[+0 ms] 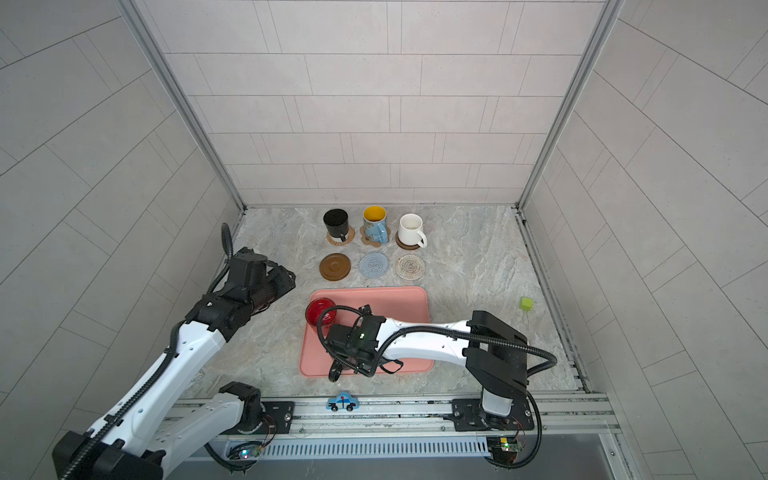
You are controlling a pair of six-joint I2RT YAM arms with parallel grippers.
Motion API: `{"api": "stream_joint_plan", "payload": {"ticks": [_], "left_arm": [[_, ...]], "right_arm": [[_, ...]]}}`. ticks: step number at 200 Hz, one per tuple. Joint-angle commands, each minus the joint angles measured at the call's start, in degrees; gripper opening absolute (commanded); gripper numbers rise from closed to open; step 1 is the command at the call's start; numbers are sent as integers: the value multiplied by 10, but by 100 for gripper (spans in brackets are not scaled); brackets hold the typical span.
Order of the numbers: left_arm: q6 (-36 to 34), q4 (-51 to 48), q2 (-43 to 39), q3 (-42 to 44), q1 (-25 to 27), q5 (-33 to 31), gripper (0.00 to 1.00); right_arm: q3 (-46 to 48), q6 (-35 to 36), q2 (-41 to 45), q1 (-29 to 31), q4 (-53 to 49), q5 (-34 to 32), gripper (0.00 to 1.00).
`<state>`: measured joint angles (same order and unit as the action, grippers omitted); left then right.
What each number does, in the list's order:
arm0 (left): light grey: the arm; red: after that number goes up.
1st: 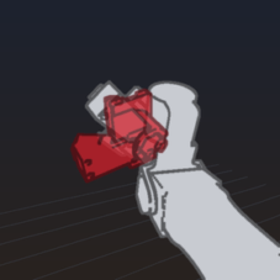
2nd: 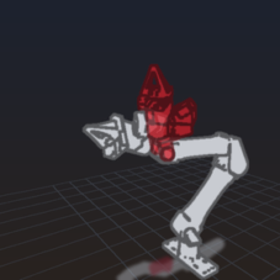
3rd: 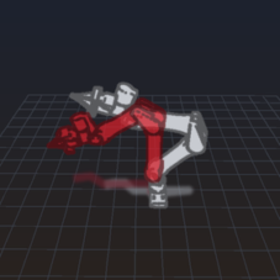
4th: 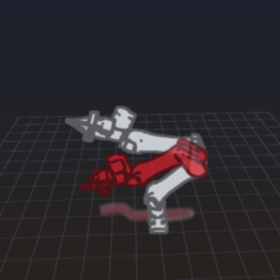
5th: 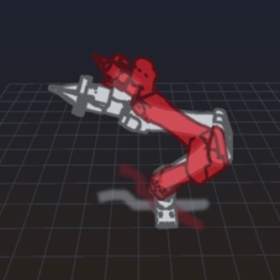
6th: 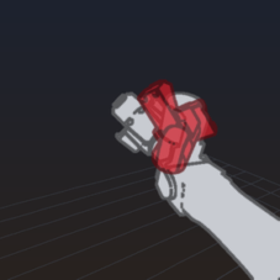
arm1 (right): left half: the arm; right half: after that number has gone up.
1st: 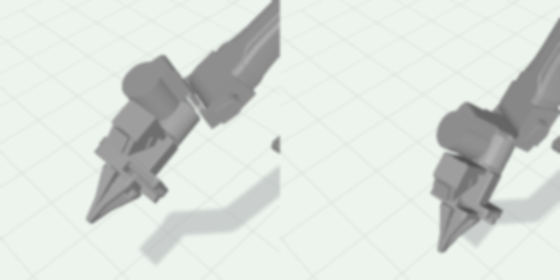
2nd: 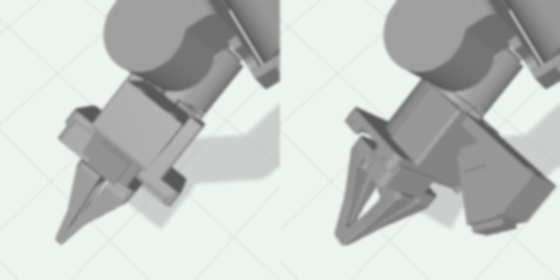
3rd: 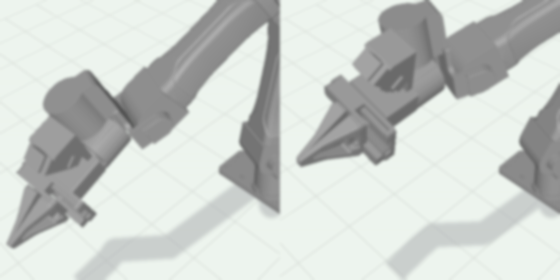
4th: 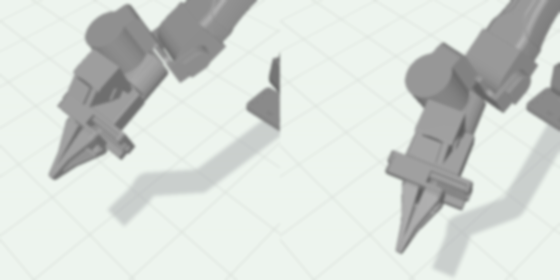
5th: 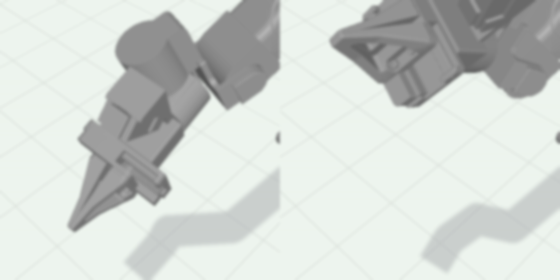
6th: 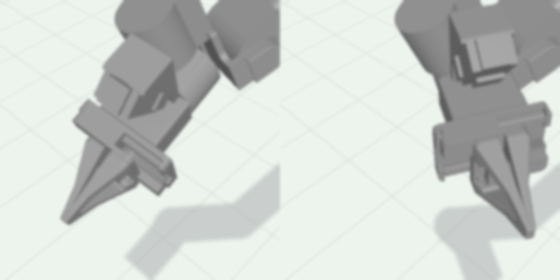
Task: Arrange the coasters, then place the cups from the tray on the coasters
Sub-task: 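Lower the right gripper over the white mug with red interior on the tray, then close the right gripper on the white red-lined mug's rim and lift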
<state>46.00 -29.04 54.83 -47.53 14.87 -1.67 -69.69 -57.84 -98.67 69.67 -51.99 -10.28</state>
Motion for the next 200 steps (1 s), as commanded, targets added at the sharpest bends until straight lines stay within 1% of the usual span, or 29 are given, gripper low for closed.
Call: {"api": "stream_joint_plan", "payload": {"ticks": [1,45,126,200], "left_arm": [[10,-3,-8,7,-3,-10,54],[10,0,-14,13,-4,-8,54],[12,6,-16,22,-4,-7,54],[15,-1,-28,25,-4,-13,54]], "right_arm": [[8,14,9,-6,0,-5,40],[18,9,10,-9,17,-8,35],[30,18,13,-22,39,-15,20],[36,25,15,-25,50,-18,11]]}}
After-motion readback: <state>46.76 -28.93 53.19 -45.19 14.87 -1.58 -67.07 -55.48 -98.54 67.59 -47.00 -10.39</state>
